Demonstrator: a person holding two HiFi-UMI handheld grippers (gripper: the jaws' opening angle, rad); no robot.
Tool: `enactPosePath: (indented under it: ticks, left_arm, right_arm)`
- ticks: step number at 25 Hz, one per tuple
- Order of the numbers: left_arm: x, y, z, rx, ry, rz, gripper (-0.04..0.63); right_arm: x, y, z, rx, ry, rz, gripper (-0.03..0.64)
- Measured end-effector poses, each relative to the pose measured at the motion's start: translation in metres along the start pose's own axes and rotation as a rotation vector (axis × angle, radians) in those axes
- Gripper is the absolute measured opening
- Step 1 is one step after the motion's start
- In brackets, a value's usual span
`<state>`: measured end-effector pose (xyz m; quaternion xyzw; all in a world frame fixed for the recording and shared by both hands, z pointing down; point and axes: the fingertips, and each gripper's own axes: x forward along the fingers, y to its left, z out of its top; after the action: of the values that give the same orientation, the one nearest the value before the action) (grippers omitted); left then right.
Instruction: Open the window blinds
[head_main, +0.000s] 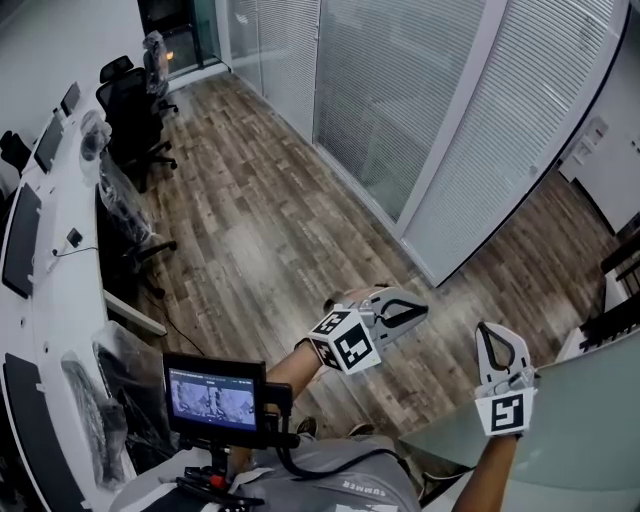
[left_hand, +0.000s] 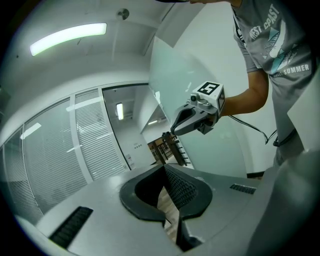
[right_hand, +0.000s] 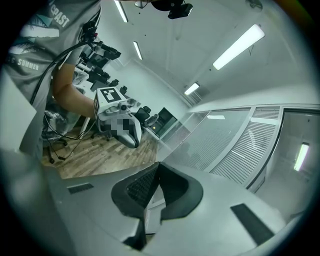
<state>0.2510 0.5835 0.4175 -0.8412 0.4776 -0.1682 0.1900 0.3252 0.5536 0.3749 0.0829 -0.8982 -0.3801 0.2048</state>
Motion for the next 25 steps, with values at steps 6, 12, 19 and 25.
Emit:
enactPosePath:
  ticks: [6, 12, 19, 25]
  left_arm:
    - [0.036, 0.02, -0.026, -0.009, 0.031, 0.005, 0.005]
    - [0.102, 0.063, -0.048, -0.024, 0.07, 0.017, 0.005]
    - [0.195, 0.113, -0.055, 0.011, 0.095, 0.016, 0.005]
    - [0.253, 0.149, -0.07, 0.018, 0.117, -0.015, 0.005]
  right_arm:
    - [0.021, -0.028, -0.042, 0.018, 0.0, -0.009, -0.006]
    - [0.056, -0.085, -0.094, 0.038, -0.05, -0.008, -0.006]
    - [0.08, -0.167, -0.167, 0.062, -0.068, -0.029, -0.006]
    - [0.107, -0.218, -0.216, 0.103, -0.066, -0.044, -0.006]
